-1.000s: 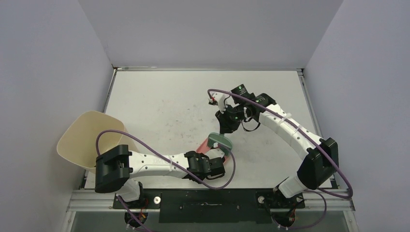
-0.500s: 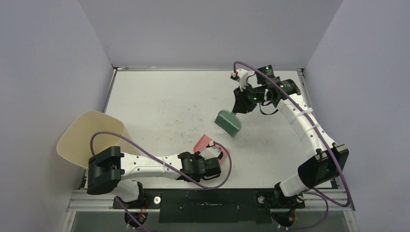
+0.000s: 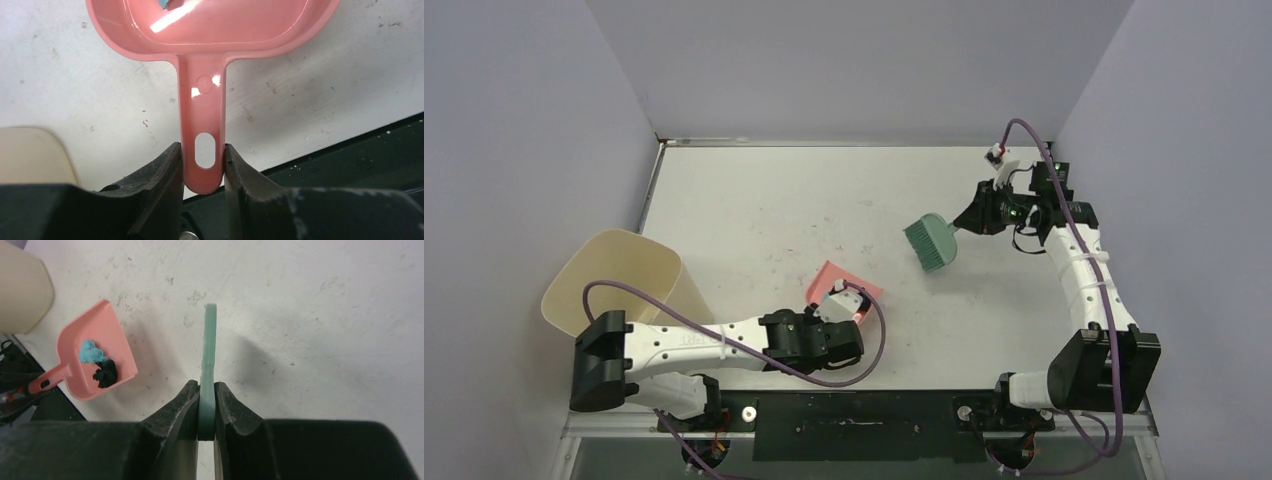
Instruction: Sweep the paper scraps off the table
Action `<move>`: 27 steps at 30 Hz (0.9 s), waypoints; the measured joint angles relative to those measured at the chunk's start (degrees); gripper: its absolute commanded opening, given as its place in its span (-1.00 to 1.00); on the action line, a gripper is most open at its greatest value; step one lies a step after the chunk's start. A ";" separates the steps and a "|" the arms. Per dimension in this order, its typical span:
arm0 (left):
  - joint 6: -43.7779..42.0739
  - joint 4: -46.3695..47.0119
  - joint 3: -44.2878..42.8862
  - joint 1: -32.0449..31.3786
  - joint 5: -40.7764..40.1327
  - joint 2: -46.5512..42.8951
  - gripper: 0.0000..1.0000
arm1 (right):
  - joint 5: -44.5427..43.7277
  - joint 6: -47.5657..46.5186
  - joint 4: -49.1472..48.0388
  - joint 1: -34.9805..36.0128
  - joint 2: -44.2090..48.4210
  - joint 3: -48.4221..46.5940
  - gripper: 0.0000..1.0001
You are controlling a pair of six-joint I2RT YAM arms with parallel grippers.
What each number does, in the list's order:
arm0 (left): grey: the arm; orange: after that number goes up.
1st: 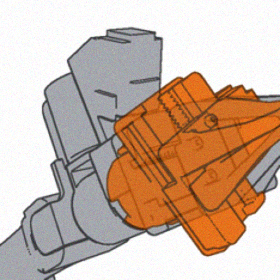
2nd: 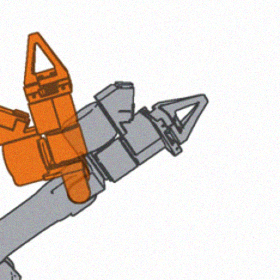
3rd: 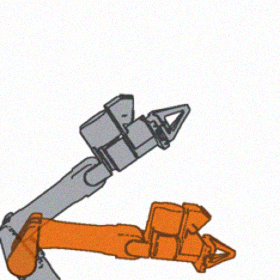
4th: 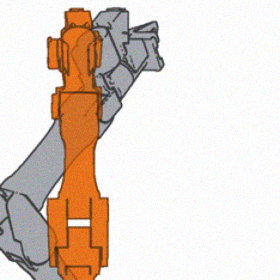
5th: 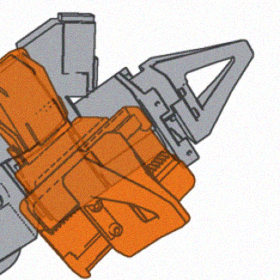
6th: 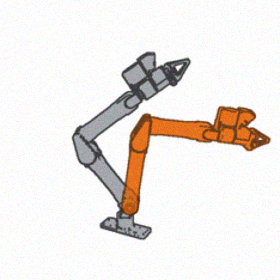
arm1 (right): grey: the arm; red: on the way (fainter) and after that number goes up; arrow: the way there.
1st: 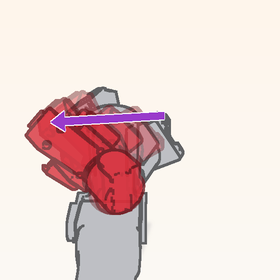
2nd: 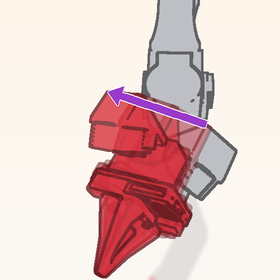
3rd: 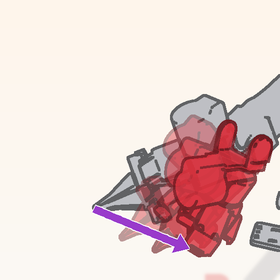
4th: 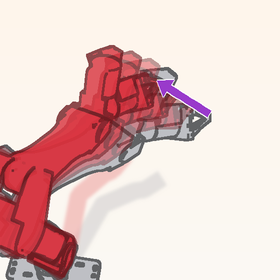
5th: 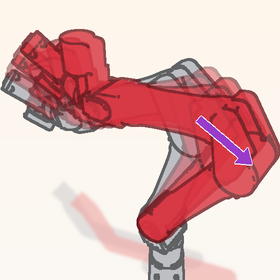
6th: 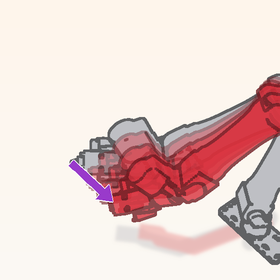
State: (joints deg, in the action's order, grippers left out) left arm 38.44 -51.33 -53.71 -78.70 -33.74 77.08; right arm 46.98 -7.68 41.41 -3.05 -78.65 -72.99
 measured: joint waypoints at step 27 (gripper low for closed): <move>19.30 -31.47 -18.58 -1.09 -16.46 -25.22 -1.00 | 19.12 6.64 -17.55 0.90 -2.73 21.70 -0.89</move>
State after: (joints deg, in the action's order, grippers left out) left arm 57.74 -82.81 -72.29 -79.79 -50.19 51.86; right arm 66.11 -1.04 23.86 -2.15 -81.38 -51.29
